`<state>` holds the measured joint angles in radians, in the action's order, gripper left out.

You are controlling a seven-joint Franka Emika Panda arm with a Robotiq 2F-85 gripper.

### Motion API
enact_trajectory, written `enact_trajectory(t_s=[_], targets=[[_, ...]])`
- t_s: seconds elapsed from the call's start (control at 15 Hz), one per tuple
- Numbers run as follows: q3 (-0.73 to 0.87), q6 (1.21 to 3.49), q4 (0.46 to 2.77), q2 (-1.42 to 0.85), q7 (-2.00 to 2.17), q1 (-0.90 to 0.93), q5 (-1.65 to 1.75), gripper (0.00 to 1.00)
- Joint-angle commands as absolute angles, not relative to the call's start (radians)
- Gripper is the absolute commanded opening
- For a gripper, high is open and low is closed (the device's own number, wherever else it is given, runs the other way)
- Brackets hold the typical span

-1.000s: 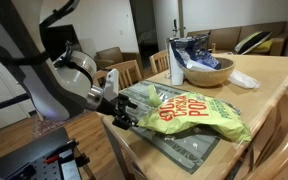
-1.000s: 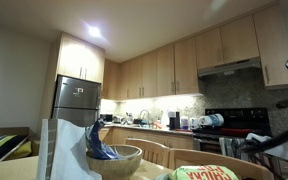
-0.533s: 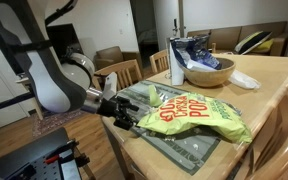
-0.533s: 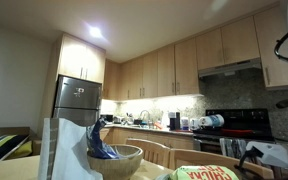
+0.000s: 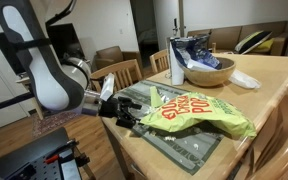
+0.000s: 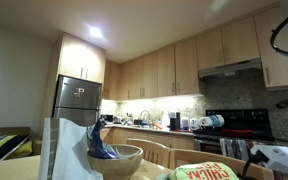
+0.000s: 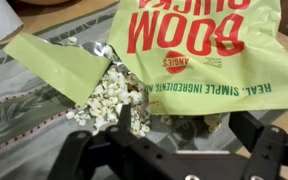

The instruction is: Pick the bag of popcorn and pour its contents on the cloth on the table

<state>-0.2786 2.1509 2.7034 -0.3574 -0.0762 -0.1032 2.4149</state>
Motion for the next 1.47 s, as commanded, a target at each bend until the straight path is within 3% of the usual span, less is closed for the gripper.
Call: enact_trajectory(t_s=[0.0, 0.73, 0.8, 0.87, 1.4], targets=[[-0.216, 2.165, 2.700, -0.354, -0.061, -0.031, 2.409, 1.00], [-0.167, 2.169, 2.689, -0.362, -0.044, 0.000, 2.433, 1.00], [-0.160, 2.168, 2.687, -0.364, -0.047, 0.002, 2.438, 0.75], [-0.154, 2.170, 2.684, -0.366, -0.050, 0.003, 2.446, 0.74], [-0.123, 2.283, 2.674, -0.331, 0.123, -0.044, 2.616, 0.12]])
